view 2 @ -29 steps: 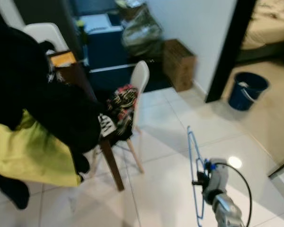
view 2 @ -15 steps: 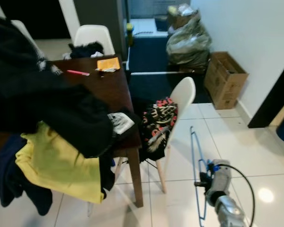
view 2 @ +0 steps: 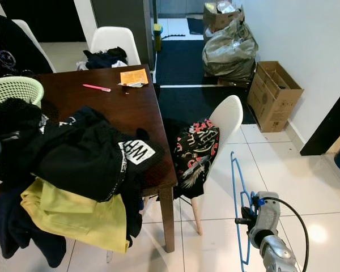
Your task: Hang hanger
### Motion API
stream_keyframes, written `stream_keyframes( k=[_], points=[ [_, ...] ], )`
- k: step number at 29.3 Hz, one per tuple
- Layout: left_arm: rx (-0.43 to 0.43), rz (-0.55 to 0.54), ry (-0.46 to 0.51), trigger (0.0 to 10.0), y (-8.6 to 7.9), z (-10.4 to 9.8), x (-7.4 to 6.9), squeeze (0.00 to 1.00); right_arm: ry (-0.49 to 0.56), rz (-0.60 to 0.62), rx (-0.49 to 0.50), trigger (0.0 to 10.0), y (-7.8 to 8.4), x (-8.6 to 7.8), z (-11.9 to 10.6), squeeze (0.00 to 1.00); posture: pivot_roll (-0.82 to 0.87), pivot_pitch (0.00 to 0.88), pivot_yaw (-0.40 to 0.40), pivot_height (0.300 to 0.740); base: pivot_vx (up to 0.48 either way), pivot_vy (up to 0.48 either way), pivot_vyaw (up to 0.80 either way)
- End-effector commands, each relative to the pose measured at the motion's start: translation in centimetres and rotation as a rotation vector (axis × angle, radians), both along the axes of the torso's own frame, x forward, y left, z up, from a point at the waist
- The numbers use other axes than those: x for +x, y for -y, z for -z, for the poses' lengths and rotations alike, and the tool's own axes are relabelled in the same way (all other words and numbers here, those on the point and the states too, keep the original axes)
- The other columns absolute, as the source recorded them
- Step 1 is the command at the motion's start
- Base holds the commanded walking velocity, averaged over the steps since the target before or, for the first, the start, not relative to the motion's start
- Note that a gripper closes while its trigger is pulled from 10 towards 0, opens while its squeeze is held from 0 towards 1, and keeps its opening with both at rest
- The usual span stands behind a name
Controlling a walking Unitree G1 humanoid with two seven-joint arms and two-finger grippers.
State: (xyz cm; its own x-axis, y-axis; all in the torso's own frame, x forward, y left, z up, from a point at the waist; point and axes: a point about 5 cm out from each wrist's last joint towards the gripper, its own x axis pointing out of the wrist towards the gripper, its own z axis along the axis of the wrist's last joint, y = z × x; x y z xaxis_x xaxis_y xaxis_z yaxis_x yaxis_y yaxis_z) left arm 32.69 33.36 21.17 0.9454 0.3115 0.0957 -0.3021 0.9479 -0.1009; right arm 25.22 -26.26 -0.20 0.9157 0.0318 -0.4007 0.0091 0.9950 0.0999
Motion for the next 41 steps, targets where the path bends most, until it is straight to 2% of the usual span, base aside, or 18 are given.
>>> stream_keyframes(
  k=[1, 2, 4, 6, 11, 19, 20, 22, 23, 29, 30, 31, 32, 35, 37, 38, 40, 41],
  points=[
    [-0.002, 0.085, 0.021, 10.0, 1.5, -0.5, 0.6, 0.00, -0.016, 0.012, 0.009, 10.0, 0.1, -0.4, 0.3, 0.00, 0.03, 0.095, 0.023, 0.740, 0.000, 0.000, 0.00],
    [-0.002, 0.085, 0.021, 10.0, 1.5, -0.5, 0.6, 0.00, -0.016, 0.012, 0.009, 10.0, 0.1, -0.4, 0.3, 0.00, 0.03, 0.095, 0.023, 0.740, 0.000, 0.000, 0.00],
    [0.067, 0.215, 0.016, 10.0, 4.3, -0.5, 1.4, 0.00, -0.020, 0.015, 0.010, 10.0, 0.1, -0.4, 0.4, 0.00, 0.03, 0.095, 0.023, 0.740, 0.000, 0.000, 0.00],
    [0.112, 0.253, -0.027, 10.0, 5.8, 0.3, 1.6, 0.00, -0.025, 0.016, 0.010, 10.0, 0.1, -0.4, 0.4, 0.00, 0.03, 0.100, 0.027, 0.740, 0.000, 0.000, 0.00],
    [0.153, 0.237, -0.076, 10.0, 5.9, 1.3, 1.6, 0.00, -0.025, 0.017, 0.010, 10.0, 0.1, -0.4, 0.4, 0.00, 0.03, 0.102, 0.028, 0.740, 0.000, 0.000, 0.00],
    [0.341, 0.186, -0.212, 10.0, 5.2, 4.1, 0.5, 0.00, -0.023, 0.018, 0.008, 10.0, 0.1, -0.5, 0.4, 0.00, 0.04, 0.115, 0.027, 0.740, 0.000, 0.000, 0.00],
    [0.369, 0.198, -0.222, 10.0, 5.3, 4.3, 0.3, 0.29, -0.023, 0.018, 0.007, 10.0, 0.1, -0.5, 0.4, 0.00, 0.04, 0.114, 0.026, 0.740, 0.000, 0.000, 0.00],
    [0.369, 0.198, -0.222, 10.0, 5.3, 4.3, 0.3, 0.29, -0.023, 0.018, 0.007, 10.0, 0.1, -0.5, 0.4, 0.00, 0.04, 0.114, 0.026, 0.740, 0.000, 0.000, 0.00],
    [0.388, 0.219, -0.229, 10.0, 5.4, 4.4, 0.2, 1.00, -0.023, 0.018, 0.007, 10.0, 0.1, -0.5, 0.4, 0.00, 0.04, 0.117, 0.025, 0.740, 0.000, 0.000, 0.00],
    [0.415, 0.220, -0.193, 10.0, 5.6, 3.7, 0.0, 1.00, -0.022, 0.020, 0.006, 10.0, 0.2, -0.5, 0.4, 0.00, 0.04, 0.117, 0.026, 0.740, 0.000, 0.000, 0.00],
    [0.426, 0.193, -0.096, 10.0, 5.5, 1.2, 0.0, 1.00, -0.018, 0.020, 0.005, 10.0, 0.2, -0.5, 0.4, 0.00, 0.04, 0.113, 0.028, 0.740, 0.000, 0.000, 0.00],
    [0.426, 0.193, -0.096, 10.0, 5.5, 1.2, 0.0, 1.00, -0.018, 0.020, 0.005, 10.0, 0.2, -0.5, 0.4, 0.00, 0.04, 0.113, 0.028, 0.740, 0.000, 0.000, 0.00],
    [0.427, 0.193, -0.024, 10.0, 5.8, -0.6, -0.1, 1.00, -0.008, 0.018, 0.004, 10.0, 0.2, -0.5, 0.3, 0.00, 0.04, 0.112, 0.026, 0.740, 0.000, 0.000, 0.00],
    [0.427, 0.193, -0.024, 10.0, 5.8, -0.6, -0.1, 1.00, -0.008, 0.018, 0.004, 10.0, 0.2, -0.5, 0.3, 0.00, 0.04, 0.112, 0.026, 0.740, 0.000, 0.000, 0.00],
    [0.427, 0.201, 0.045, 10.0, 6.2, -2.2, -0.2, 1.00, -0.003, 0.018, 0.001, 10.0, 0.2, -0.5, 0.2, 0.00, 0.04, 0.112, 0.026, 0.740, 0.000, 0.000, 0.00],
    [0.410, 0.219, 0.179, 10.0, 7.5, -5.1, -0.5, 1.00, 0.006, 0.004, -0.010, 10.0, 0.2, -0.5, 0.1, 0.00, 0.05, 0.115, 0.024, 0.740, 0.000, 0.000, 0.00],
    [0.410, 0.219, 0.179, 10.0, 7.5, -5.1, -0.5, 1.00, 0.006, 0.004, -0.010, 10.0, 0.2, -0.5, 0.1, 0.00, 0.05, 0.115, 0.024, 0.740, 0.000, 0.000, 0.00],
    [0.394, 0.242, 0.298, 10.0, 8.9, -7.4, -1.1, 0.01, 0.013, -0.004, -0.015, 10.0, 0.2, -0.5, 0.1, 0.00, 0.05, 0.116, 0.021, 0.740, 0.000, 0.000, 0.00]
  ],
)
